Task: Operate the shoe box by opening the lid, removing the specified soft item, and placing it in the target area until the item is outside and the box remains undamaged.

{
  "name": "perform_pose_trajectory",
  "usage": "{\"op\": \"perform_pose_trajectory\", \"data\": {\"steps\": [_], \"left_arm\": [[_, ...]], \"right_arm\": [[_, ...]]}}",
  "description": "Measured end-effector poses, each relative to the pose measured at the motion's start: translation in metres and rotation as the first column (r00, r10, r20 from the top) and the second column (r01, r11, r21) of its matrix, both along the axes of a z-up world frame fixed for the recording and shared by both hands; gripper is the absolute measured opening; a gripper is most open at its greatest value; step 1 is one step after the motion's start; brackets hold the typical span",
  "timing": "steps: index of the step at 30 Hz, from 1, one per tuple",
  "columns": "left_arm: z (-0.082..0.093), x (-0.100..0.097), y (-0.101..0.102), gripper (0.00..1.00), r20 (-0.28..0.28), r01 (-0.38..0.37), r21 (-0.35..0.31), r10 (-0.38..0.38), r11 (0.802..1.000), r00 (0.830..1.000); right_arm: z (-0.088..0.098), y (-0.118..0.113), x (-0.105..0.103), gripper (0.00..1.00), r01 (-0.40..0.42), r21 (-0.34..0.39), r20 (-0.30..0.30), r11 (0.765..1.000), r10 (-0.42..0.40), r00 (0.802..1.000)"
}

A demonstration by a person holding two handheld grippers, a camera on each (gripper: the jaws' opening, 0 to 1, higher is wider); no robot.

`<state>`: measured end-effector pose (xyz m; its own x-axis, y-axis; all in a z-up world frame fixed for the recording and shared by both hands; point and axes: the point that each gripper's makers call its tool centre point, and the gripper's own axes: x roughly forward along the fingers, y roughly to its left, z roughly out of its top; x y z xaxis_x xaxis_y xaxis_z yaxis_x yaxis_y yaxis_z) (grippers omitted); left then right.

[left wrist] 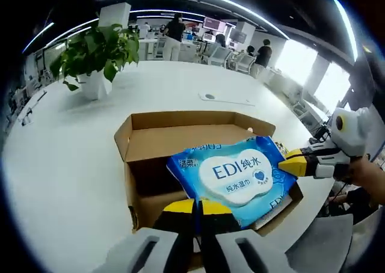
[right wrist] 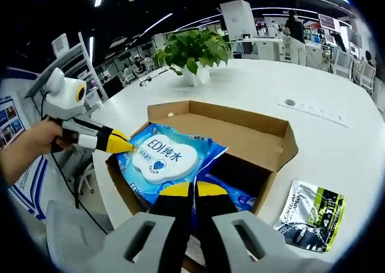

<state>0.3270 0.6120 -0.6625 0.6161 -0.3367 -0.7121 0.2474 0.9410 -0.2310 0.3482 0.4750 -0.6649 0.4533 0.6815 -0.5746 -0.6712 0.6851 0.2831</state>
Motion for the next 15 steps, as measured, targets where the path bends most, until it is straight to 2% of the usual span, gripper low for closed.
{"op": "perform_pose_trajectory", "data": {"steps": [7, 12, 15], "left_arm": [[0.018, 0.003, -0.017, 0.00, 0.036, 0.019, -0.020, -0.018, 1.000, 0.999], [0.027, 0.005, -0.037, 0.00, 0.056, 0.040, -0.038, -0.038, 0.998, 0.998], [0.029, 0.007, -0.053, 0.00, 0.080, 0.066, -0.017, -0.064, 0.998, 0.995]], "right_arm": [[0.015, -0.018, 0.000, 0.00, 0.027, 0.017, 0.015, 0.999, -0.027, 1.000], [0.024, -0.038, 0.001, 0.00, 0.048, 0.016, 0.027, 0.999, -0.048, 0.998], [0.029, -0.053, 0.002, 0.00, 0.070, 0.020, 0.031, 0.997, -0.071, 0.997]]}}
